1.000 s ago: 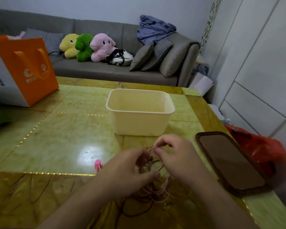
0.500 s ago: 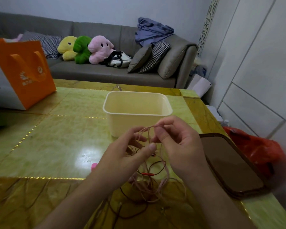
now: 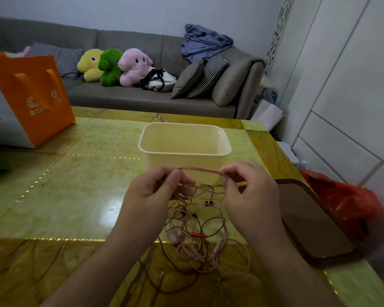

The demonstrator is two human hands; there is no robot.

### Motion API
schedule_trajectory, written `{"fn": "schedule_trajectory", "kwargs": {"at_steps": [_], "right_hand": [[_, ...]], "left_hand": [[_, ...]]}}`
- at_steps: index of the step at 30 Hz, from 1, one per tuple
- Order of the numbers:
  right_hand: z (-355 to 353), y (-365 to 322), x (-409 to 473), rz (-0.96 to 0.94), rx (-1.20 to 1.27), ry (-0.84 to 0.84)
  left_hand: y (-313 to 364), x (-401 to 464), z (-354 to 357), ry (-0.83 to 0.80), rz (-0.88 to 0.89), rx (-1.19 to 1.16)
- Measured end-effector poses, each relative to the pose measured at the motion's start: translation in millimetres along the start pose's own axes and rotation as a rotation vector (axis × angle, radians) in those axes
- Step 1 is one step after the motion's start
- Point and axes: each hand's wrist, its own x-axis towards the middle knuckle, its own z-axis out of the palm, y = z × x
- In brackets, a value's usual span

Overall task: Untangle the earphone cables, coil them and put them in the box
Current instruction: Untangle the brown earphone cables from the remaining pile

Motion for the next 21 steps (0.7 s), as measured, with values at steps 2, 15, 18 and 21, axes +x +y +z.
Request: {"fn": "schedule_trajectory", "kwargs": {"at_steps": [2, 15, 18, 21], "right_hand": [[1, 0, -1, 0.007, 0.002, 0.054], [-5, 2, 2, 0.346, 0.353, -0.058], [-4, 3, 2, 0.368, 0.421, -0.083], [-5, 3, 4, 0.396, 0.479, -0.088]], "left_hand": [[1, 0, 0, 0.005, -0.011, -0.022], [-6, 4, -14, 0.053, -0.052, 0.02], [-5, 4, -13, 0.071, -0.084, -0.006], [-5, 5, -15, 0.076, -0.083, 0.019]]}}
